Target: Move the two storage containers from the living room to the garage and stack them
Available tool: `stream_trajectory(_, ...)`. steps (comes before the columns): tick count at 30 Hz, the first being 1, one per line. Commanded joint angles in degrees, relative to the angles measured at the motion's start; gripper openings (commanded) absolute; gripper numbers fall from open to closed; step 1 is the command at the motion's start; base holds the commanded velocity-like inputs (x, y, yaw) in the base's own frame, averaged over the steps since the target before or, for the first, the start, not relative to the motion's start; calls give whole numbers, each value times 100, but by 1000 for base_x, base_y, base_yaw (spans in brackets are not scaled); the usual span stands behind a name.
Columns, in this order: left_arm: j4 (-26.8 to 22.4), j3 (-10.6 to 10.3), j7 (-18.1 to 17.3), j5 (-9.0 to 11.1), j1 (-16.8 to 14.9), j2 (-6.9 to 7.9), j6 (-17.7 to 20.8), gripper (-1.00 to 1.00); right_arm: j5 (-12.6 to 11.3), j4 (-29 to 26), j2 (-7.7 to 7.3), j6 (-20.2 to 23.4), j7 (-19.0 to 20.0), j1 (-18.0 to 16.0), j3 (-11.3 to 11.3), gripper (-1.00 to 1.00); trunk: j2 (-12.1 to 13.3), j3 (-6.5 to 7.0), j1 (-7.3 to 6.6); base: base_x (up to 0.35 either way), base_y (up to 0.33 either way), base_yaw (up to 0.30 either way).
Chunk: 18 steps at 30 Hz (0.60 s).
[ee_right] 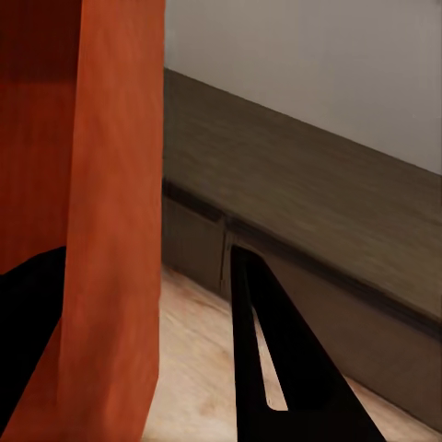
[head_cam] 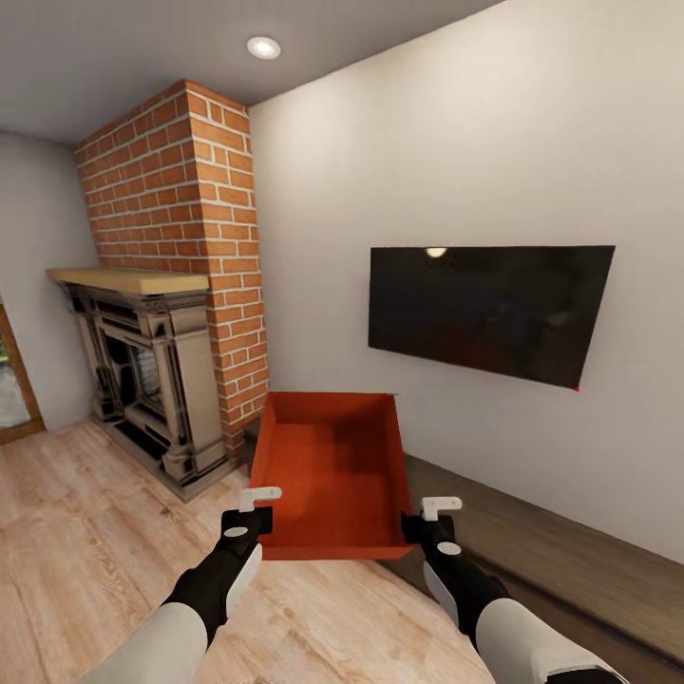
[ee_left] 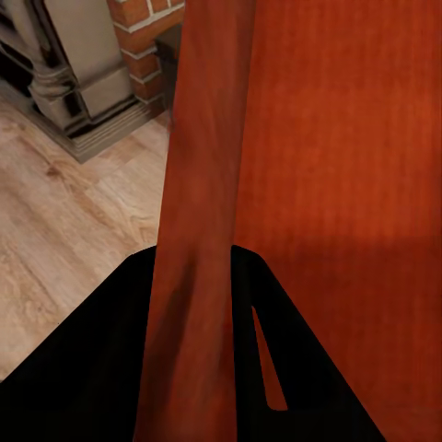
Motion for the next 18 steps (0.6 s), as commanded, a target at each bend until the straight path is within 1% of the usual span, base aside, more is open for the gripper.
stream_trajectory(1, -18, -15, 73, -49, -5, 8, 44, -100, 6, 8, -4, -12, -55, -5, 14, -100, -7, -6, 1, 0, 0, 283)
stream_trajectory(4, -15, -15, 73, -48, -6, 8, 44, -100, 6, 8, -4, -16, -55, -5, 14, -100, -7, 2, 1, 0, 0, 283)
stream_trajectory(8, -11, -15, 73, -46, -5, 8, 44, -100, 6, 8, -4, -15, -55, -5, 14, -100, 153, 84, -87, 0, 0, 269)
stream_trajectory(11, -9, -15, 73, -46, -7, 8, 44, -100, 6, 8, -7, -18, -55, -5, 14, -100, 274, 139, -153, 0, 0, 80)
stream_trajectory(18, -9, -15, 73, -46, -5, 8, 44, -100, 6, 8, -10, -19, -54, -5, 14, -100, 554, 265, -306, 0, 0, 9)
